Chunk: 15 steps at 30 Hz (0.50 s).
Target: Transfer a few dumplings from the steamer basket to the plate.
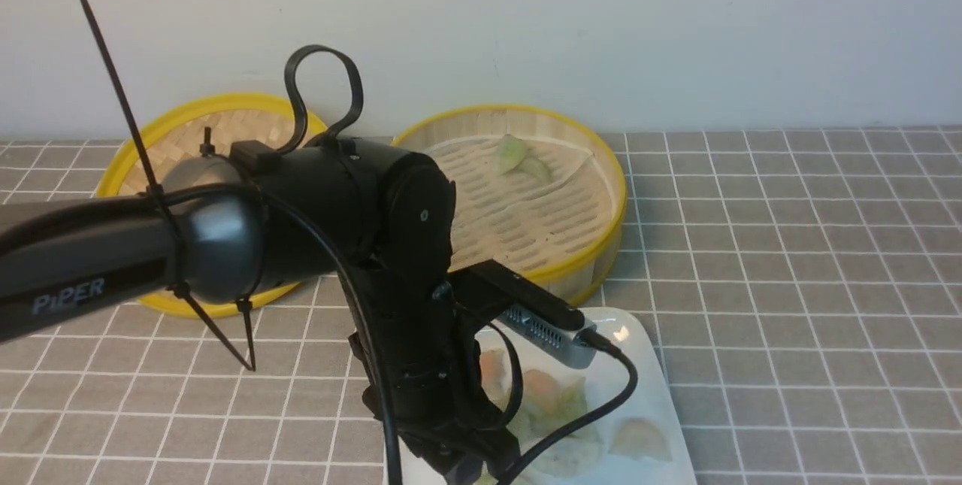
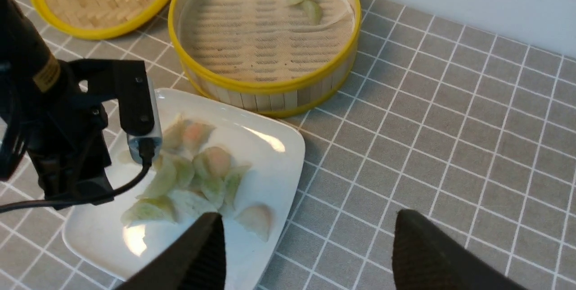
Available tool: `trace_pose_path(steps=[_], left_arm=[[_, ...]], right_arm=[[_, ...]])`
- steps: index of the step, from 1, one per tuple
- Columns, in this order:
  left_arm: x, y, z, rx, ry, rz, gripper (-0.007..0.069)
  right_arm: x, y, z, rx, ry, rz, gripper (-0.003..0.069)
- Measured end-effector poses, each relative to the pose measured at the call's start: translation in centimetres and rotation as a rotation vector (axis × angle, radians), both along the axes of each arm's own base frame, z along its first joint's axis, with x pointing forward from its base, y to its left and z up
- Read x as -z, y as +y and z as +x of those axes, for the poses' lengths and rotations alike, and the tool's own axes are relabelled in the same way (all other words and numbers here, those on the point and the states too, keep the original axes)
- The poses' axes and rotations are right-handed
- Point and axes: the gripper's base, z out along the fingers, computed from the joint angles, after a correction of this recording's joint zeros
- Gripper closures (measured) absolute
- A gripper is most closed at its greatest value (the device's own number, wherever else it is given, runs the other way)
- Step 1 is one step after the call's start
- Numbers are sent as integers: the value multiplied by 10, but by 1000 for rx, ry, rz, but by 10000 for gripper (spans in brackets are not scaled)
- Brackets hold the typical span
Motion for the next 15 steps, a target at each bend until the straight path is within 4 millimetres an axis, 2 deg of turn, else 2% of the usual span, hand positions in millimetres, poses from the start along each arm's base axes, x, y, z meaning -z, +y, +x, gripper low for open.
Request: trace_pose_path(steps=[1, 2, 4, 5, 7, 9, 10, 15], left_arm=[[-5, 2, -1, 5, -12, 0, 425], [-6, 2, -1, 6, -16, 0, 451], [-20, 5, -4, 9, -56, -23, 575], [-28, 7, -6, 8, -75, -38, 599], [-44, 11, -11, 7, -115, -68, 618], [-56, 15, -15, 4, -145, -91, 626], [-70, 19, -21, 2, -184, -122, 629], [-131, 41, -50, -15, -371, -289, 629]], right_arm=[[0, -1, -1, 26, 6, 24, 254], [0, -1, -1, 28, 7, 27, 254], [-1, -3, -3, 49, 11, 54, 362], [-2, -4, -4, 53, 9, 62, 419], [-4, -7, -9, 59, -3, 80, 532], [-5, -10, -14, 62, -16, 95, 595], [-9, -15, -20, 65, -52, 117, 636], [-23, -40, -54, 65, -276, 248, 671]])
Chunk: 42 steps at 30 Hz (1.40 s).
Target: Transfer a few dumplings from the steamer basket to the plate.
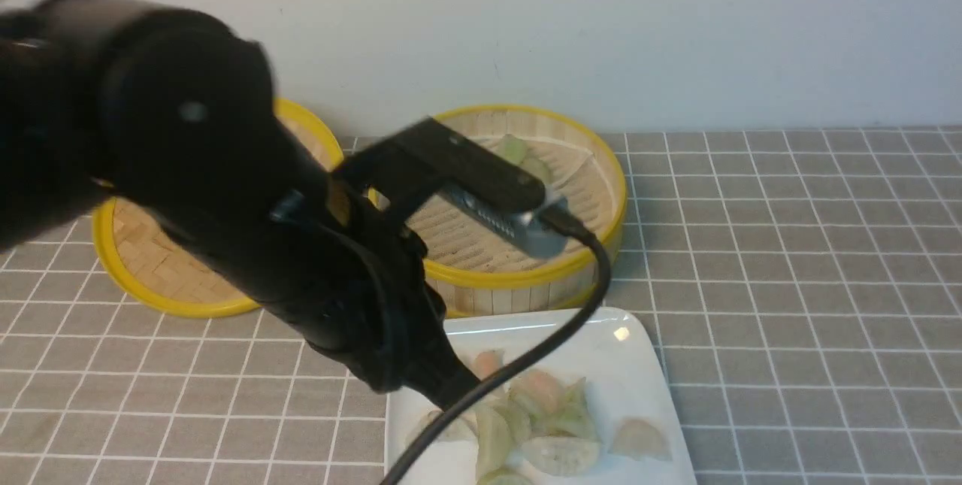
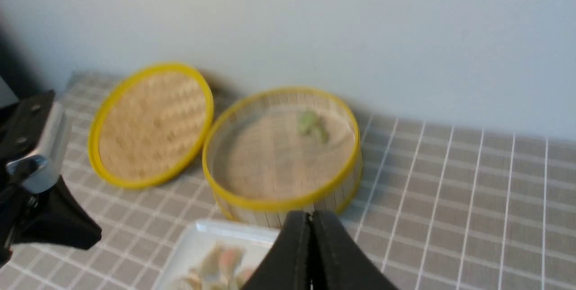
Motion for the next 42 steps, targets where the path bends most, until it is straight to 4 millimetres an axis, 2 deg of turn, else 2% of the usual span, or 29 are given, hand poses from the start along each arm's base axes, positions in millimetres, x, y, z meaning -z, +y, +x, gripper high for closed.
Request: trace_pose_path(steps=[1, 2, 3, 4, 6, 8, 11, 16, 21, 28, 42], left_arm=[[-11, 5, -7, -3, -39, -36, 629], [-10, 5, -7, -4, -40, -38, 629], [-25, 15, -20, -14, -109, -104, 629], [-26, 16, -21, -15, -116, -111, 629], [-37, 33, -40, -28, -202, -183, 629], [-39, 46, -56, -45, -247, -229, 629], [-33, 65, -79, -87, -288, -310, 629], [-19, 87, -108, -155, -336, -467, 629], [7, 108, -133, -227, -387, -664, 629], [30, 120, -146, -254, -428, -744, 629], [29, 121, -147, -259, -433, -762, 629]], right_arm=[[1, -5, -8, -1, -46, 24, 672], [1, -6, -9, -1, -55, 30, 672], [7, -15, -22, -4, -136, 67, 673], [7, -15, -22, -4, -136, 67, 673], [22, -26, -38, -5, -249, 106, 673], [36, -31, -47, -10, -334, 139, 673], [56, -35, -58, -33, -469, 201, 673], [74, -35, -64, -66, -621, 266, 673], [90, -27, -56, -92, -666, 280, 673], [90, -26, -56, -101, -677, 296, 673], [90, -26, -56, -102, -682, 298, 673]])
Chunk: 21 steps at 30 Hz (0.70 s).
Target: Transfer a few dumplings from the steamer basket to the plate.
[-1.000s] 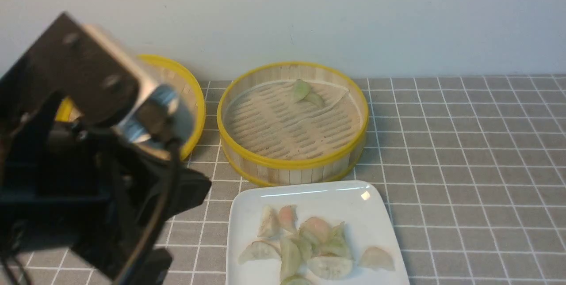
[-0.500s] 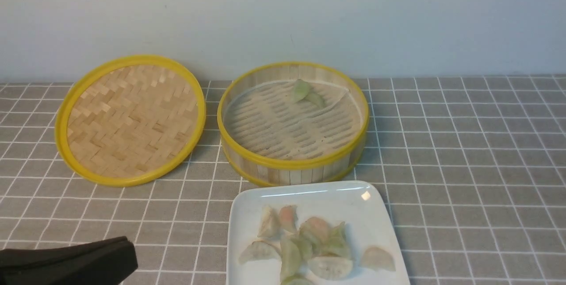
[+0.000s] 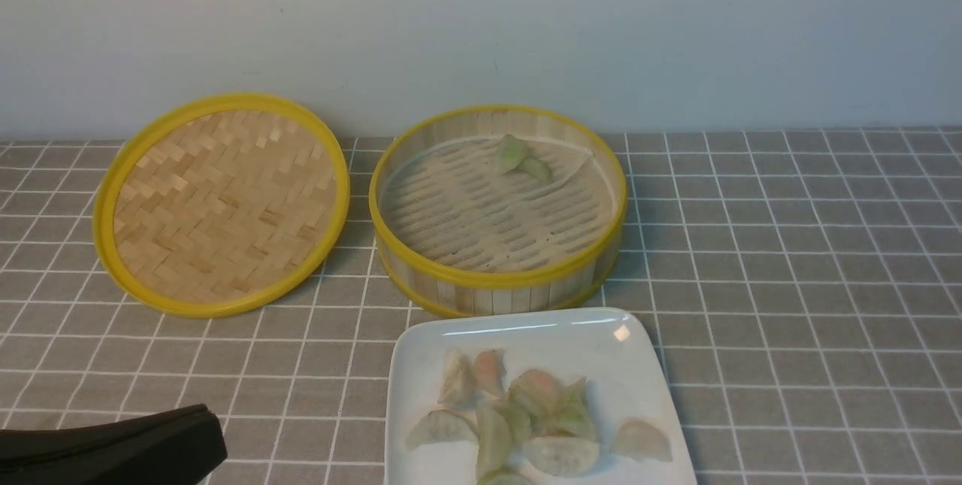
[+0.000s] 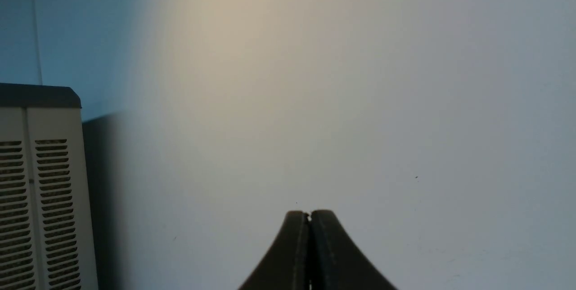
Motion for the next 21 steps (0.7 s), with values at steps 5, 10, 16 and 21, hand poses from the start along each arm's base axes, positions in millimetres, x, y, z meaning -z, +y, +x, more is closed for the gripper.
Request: trace_pose_path(steps=[5, 10, 16, 21], left_arm=[[0, 0, 0, 0, 0, 0, 629], [3, 1, 2, -7, -76, 83, 629], [20, 8, 10, -85, -205, 253, 629], [59, 28, 9, -308, -185, 275, 629]], right_arm=[[0, 0, 0, 0, 0, 0, 673], [0, 0, 0, 0, 0, 0, 673], [0, 0, 0, 0, -1, 0, 673], [0, 0, 0, -1, -1, 0, 673]])
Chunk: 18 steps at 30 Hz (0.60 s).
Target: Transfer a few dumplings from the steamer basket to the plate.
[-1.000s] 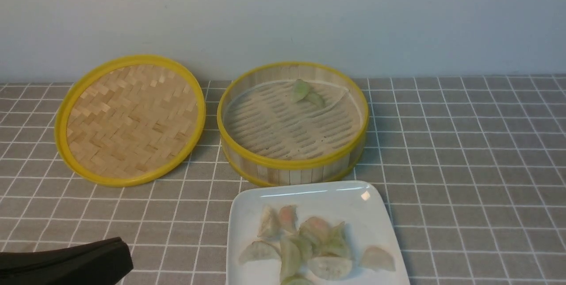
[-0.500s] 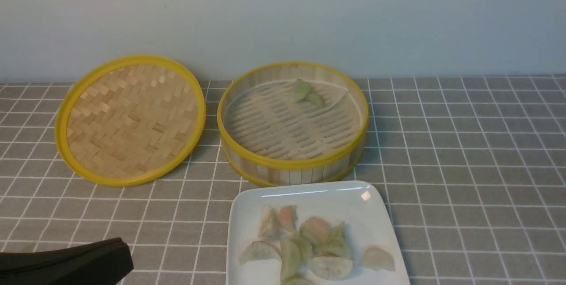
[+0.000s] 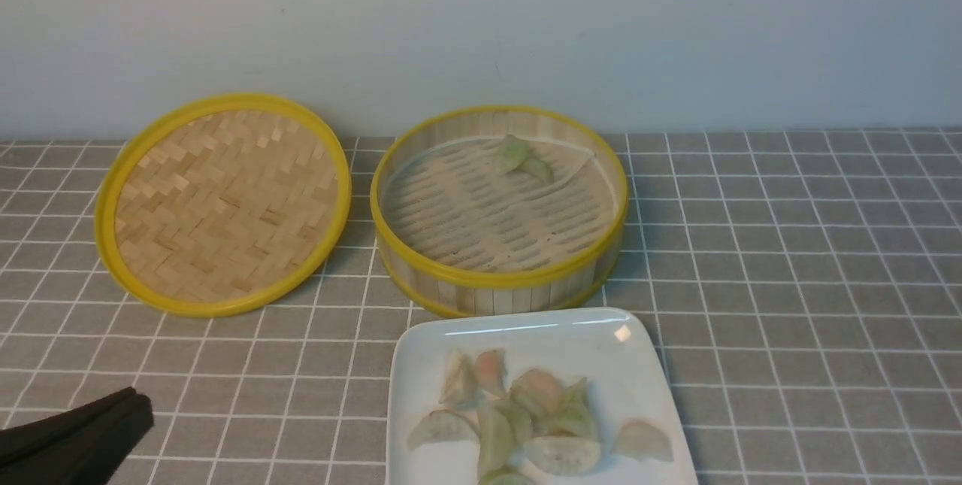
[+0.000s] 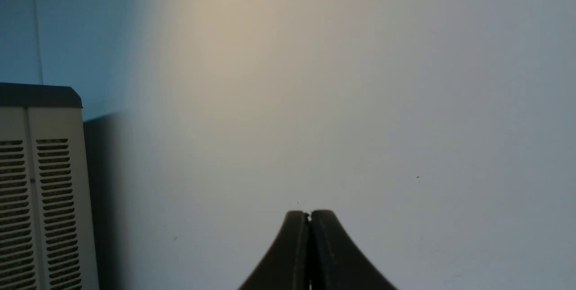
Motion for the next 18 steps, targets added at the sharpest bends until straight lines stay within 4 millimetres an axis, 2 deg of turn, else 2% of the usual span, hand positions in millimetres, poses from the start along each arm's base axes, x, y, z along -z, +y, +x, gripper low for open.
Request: trace_pose_path(steps=[4, 8, 15, 18], left_arm=[[34, 15, -7, -200, -15, -22, 629], [57, 22, -6, -334, 9, -5, 629], [84, 25, -6, -350, 110, 124, 629], [86, 24, -6, -336, 112, 141, 629]], right_arm=[[0, 0, 0, 1, 0, -1, 673], [0, 0, 0, 2, -3, -1, 673], [0, 0, 0, 2, -4, -1, 673], [0, 0, 0, 2, -4, -1, 673]])
